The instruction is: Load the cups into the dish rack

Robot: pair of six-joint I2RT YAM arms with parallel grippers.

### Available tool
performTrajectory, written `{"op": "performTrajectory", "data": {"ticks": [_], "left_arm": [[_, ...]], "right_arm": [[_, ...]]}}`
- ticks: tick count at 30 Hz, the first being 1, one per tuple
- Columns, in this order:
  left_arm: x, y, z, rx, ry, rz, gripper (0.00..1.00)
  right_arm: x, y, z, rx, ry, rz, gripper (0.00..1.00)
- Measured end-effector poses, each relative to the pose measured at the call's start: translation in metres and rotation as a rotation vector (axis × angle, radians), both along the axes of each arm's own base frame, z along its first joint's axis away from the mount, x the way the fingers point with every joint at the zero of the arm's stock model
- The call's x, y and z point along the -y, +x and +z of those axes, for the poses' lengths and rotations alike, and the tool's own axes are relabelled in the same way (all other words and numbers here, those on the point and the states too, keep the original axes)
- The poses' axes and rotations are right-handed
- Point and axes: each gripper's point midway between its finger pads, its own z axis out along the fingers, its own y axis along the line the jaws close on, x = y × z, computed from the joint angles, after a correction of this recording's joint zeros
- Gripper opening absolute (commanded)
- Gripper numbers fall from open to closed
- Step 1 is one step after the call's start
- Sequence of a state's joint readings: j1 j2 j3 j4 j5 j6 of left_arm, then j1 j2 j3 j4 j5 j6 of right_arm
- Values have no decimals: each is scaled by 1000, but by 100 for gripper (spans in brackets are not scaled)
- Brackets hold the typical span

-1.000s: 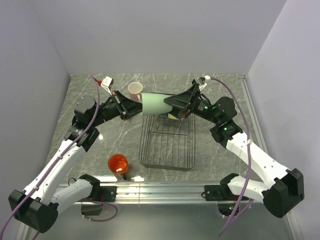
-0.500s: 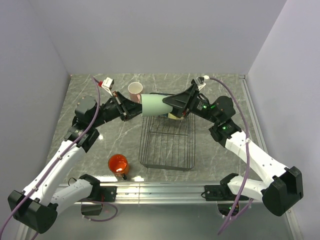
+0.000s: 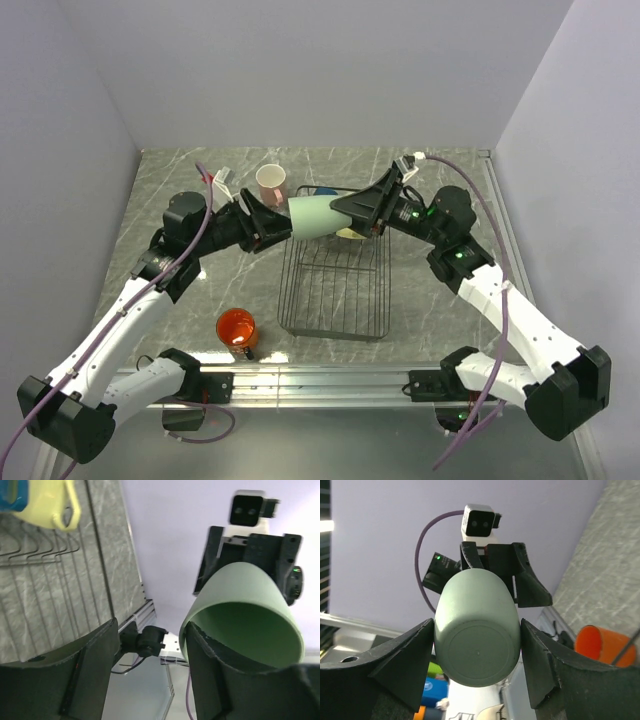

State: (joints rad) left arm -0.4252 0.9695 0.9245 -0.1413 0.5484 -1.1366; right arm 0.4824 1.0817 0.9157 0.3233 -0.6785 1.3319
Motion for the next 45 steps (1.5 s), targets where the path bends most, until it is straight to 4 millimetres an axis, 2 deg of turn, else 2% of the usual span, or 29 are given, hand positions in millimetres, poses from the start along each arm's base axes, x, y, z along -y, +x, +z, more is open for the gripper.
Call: {"op": "performTrajectory", "data": {"ticks": [3,9,11,13,16,19,23,26,32,45], "left_arm": [[-6,2,-17,-35,62,32,64],[-36,7,-69,-171,288,170,63],[-47,7,-80,-196,357,209,63],[-56,7,-86,-211,415,239,62],[-68,7,-87,-213,485,276,62],[-76,10,-82,-200,525,301,61],[-82,13,-75,-193,559,323,59],[-85,13,-74,-194,582,326,58],[-90,7,-74,-212,613,327,56],[-99,-2,-66,-238,643,340,54]], "right_arm": [[9,2,-8,11,-84,-37,0],[33,7,8,153,-298,-163,0],[42,7,3,181,-389,-204,0],[49,9,-11,186,-515,-262,0],[49,6,-43,177,-726,-284,0],[50,6,-90,138,-963,-279,0],[71,16,-145,58,-1204,-321,0],[89,17,-174,17,-1319,-347,0],[98,16,-206,-14,-1401,-340,0],[83,35,-246,-40,-1450,-322,0]]}}
